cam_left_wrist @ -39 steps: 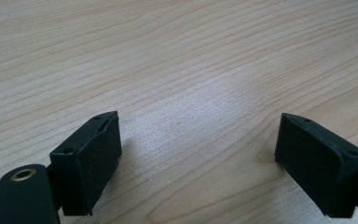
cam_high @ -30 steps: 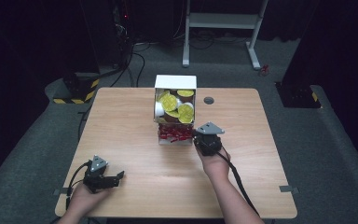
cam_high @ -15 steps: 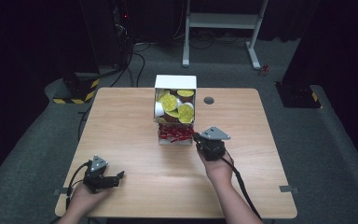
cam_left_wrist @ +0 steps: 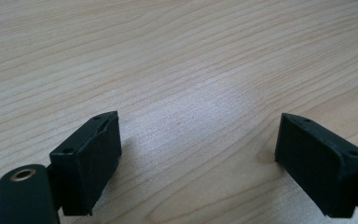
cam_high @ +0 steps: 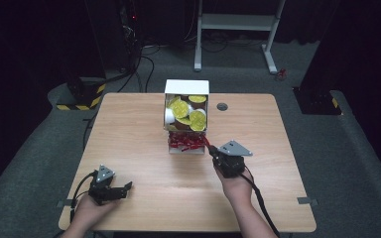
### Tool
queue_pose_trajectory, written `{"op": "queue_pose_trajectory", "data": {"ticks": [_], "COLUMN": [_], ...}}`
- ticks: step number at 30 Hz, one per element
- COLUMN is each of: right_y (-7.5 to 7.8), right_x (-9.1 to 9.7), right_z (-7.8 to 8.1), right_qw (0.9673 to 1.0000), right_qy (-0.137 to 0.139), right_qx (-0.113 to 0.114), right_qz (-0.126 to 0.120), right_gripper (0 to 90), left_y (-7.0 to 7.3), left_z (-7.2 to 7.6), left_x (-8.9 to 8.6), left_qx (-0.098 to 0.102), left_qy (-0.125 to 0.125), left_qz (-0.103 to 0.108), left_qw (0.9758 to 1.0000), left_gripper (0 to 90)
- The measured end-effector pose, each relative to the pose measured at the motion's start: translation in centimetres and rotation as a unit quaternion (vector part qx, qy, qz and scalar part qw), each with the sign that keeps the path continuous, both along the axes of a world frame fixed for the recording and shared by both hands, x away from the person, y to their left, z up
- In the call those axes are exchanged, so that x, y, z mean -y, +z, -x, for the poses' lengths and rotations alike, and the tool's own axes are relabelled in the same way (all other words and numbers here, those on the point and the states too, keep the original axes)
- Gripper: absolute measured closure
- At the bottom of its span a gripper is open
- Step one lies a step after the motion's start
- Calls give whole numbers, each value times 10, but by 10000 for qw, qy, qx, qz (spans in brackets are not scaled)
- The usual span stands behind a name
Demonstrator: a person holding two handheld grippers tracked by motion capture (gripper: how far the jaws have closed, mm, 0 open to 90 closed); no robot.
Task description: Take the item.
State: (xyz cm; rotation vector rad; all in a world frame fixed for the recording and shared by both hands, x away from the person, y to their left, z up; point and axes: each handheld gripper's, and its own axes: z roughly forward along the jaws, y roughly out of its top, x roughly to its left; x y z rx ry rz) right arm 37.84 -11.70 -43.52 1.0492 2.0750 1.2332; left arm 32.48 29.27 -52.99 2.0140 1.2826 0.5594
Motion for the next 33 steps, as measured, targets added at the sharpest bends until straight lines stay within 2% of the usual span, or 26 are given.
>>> {"op": "queue_pose_trajectory", "data": {"ticks": [19, 33], "right_y": [3, 1], "right_x": [16, 22], "right_z": [20, 28], "right_qw": [9998, 9996], "right_qy": [10, -7], "right_qx": [154, 197], "right_qz": [-152, -218], "right_gripper": [878, 880], "left_y": [0, 0], "left_z": [0, 0], "left_x": [0, 0], "left_qx": [0, 2], "left_qy": [7, 1], "left_qz": [8, 1], "left_qw": [10000, 10000], "left_gripper": [147, 147]}}
